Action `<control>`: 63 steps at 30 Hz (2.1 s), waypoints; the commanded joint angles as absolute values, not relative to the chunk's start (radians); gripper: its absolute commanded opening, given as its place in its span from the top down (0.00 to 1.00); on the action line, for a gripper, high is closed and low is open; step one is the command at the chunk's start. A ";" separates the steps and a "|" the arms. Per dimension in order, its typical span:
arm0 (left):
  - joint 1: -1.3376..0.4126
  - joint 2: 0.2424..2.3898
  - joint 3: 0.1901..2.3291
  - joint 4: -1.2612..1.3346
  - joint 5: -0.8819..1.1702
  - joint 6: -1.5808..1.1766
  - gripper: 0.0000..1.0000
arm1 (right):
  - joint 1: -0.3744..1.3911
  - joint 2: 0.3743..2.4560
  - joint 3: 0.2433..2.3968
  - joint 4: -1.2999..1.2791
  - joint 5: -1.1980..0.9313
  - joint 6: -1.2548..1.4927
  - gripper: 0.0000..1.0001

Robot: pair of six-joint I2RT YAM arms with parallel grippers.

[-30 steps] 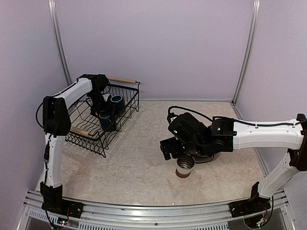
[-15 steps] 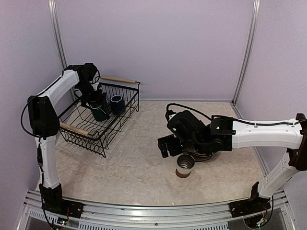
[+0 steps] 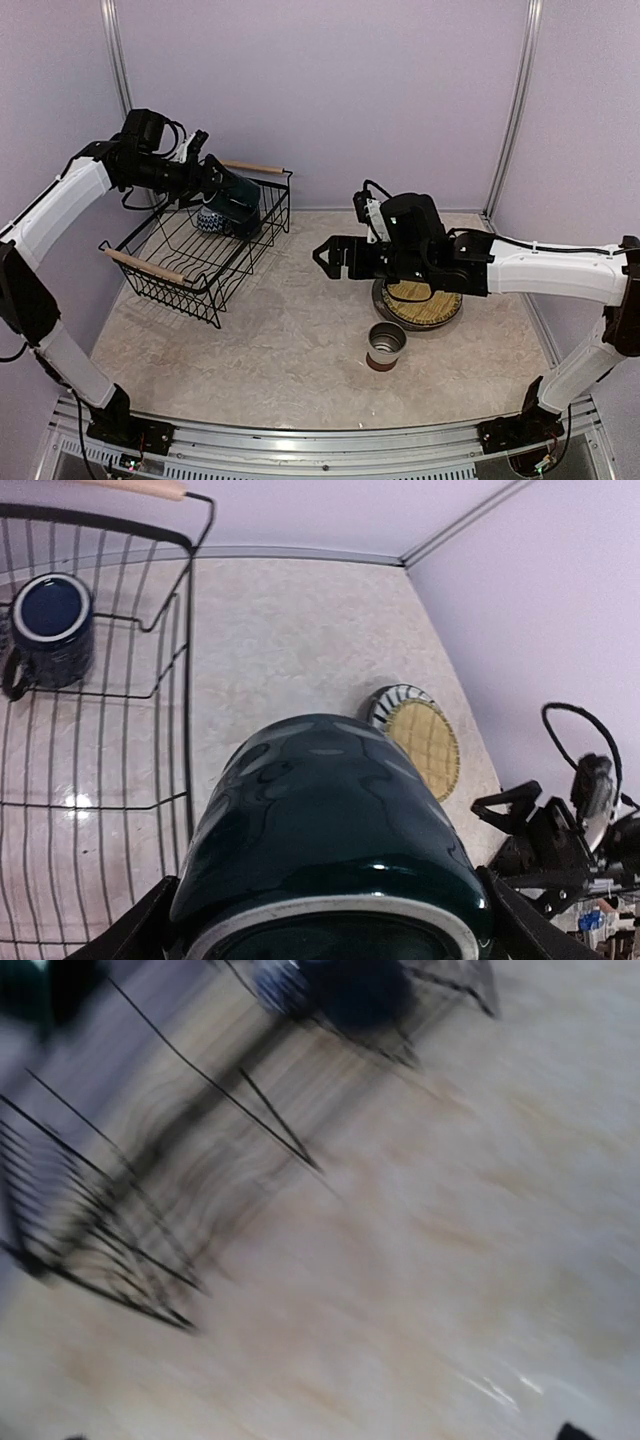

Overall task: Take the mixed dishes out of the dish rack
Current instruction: Pass from the left arm to the right

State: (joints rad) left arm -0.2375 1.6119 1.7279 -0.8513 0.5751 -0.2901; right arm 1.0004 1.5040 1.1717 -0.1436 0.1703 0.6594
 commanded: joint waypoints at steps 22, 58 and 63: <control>-0.482 1.377 1.367 -0.285 0.817 -0.380 0.86 | 0.890 1.729 1.218 0.764 -0.458 0.965 0.35; -0.495 1.404 1.342 -0.274 0.772 -0.379 0.01 | 0.884 1.596 1.113 0.602 -0.336 0.823 1.00; -0.495 1.383 1.339 -0.296 0.706 -0.350 0.01 | 0.884 1.518 1.081 0.410 -0.224 0.749 1.00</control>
State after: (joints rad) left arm -0.4953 1.4128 1.3296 -0.2623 0.7967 -0.3969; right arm 0.8913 1.6035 1.1027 0.5838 -0.3614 0.8494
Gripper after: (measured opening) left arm 0.988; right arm 0.061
